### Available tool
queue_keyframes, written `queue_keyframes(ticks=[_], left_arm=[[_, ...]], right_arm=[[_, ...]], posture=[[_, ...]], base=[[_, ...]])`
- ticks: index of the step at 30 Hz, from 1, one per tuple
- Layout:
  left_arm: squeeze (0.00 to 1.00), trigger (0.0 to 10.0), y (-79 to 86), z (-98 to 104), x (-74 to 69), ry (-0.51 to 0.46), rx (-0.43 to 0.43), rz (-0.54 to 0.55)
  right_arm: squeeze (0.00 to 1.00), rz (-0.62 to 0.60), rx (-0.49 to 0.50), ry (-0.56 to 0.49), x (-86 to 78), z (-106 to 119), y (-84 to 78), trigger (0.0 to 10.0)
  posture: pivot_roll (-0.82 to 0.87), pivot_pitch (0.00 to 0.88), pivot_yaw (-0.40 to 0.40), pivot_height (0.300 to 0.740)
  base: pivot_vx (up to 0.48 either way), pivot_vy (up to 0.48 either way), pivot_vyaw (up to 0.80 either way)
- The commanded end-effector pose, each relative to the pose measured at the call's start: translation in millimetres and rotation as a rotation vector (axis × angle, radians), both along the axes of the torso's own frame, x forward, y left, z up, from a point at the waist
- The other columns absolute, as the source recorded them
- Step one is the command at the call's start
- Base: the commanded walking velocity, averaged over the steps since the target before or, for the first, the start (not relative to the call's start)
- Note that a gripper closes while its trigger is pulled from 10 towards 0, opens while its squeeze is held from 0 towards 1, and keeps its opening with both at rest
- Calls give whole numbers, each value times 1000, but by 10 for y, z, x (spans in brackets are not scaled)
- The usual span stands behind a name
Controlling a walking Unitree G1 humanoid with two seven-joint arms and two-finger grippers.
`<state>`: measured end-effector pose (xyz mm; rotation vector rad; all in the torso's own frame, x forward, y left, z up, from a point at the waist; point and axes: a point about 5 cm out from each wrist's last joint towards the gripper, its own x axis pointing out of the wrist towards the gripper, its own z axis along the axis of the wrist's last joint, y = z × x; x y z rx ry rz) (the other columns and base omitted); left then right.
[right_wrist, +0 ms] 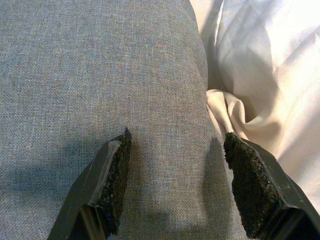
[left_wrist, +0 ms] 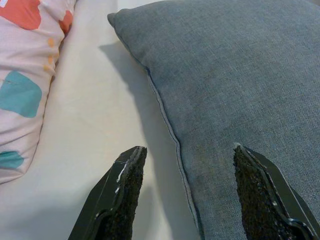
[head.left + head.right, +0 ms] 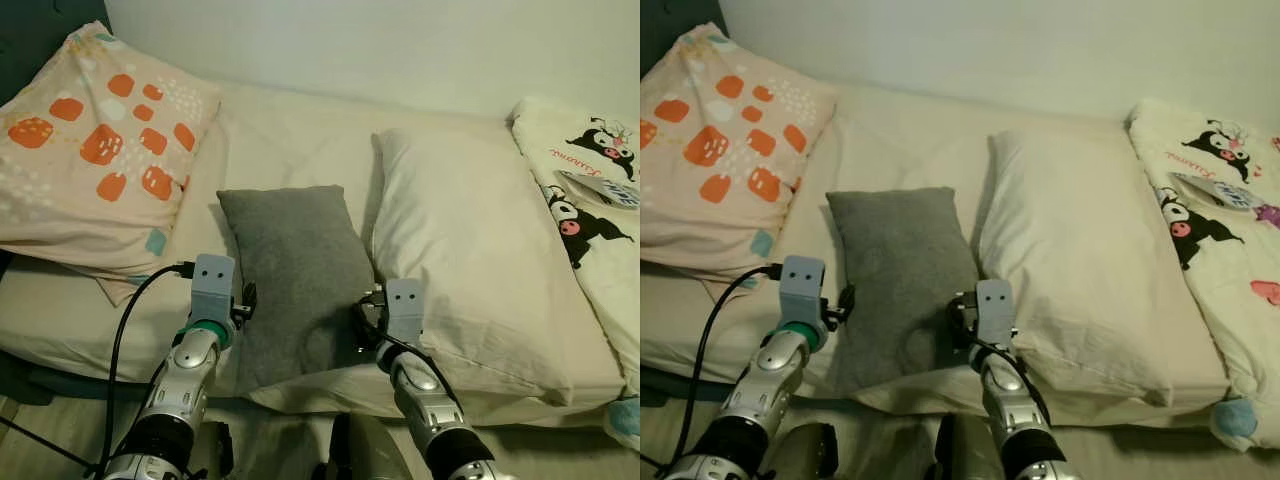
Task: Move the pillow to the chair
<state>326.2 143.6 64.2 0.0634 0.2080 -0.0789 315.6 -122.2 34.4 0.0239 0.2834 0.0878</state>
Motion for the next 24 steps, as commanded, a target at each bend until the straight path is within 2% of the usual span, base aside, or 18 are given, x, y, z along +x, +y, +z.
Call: queue_keyframes(ticks=[1,8,9,11,12,13,16,17,19,20,24], left_arm=[[0,10000,-23,-25,-25,12,0,-12],[0,10000,-23,-12,-21,-5,4,11],[0,10000,12,55,5,-44,-6,36],[0,10000,12,55,5,-44,-6,36],[0,10000,46,121,26,-84,-18,55],[0,10000,46,121,26,-84,-18,55],[0,10000,126,217,56,-139,-44,59],[671,10000,150,248,67,-159,-45,46],[671,10000,163,266,74,-171,-45,37],[1000,10000,145,281,85,-175,-51,11],[1000,10000,56,236,96,-144,-29,-61]], right_arm=[[0,-3,0,27,-33,-49,-4,10000],[0,-2,-7,18,-17,-26,-43,10000],[0,-9,6,-21,28,49,-62,10000],[0,-9,6,-21,28,49,-62,10000],[0,-17,17,-57,69,122,-81,10000],[0,-17,17,-57,69,122,-81,10000],[0,-67,72,-155,163,315,-122,10000],[0,-92,100,-190,194,387,-131,10000],[0,-107,118,-211,211,430,-134,10000],[0,-113,132,-220,219,449,-133,10000],[0,-110,134,-206,222,429,-116,10000]], posture=[[22,75,-94,622],[-7,70,-106,622],[-10,65,-103,622],[-10,65,-103,622],[-12,63,-98,622],[-12,63,-98,622],[-22,64,-54,622],[-24,65,-49,622],[-24,65,-49,622],[-25,71,-36,622],[-25,75,-29,622]], base=[[0,0,0],[0,0,0],[0,0,0],[0,0,0],[0,0,0],[0,0,0],[0,0,0],[0,0,0],[0,0,0],[0,0,0],[0,0,0]])
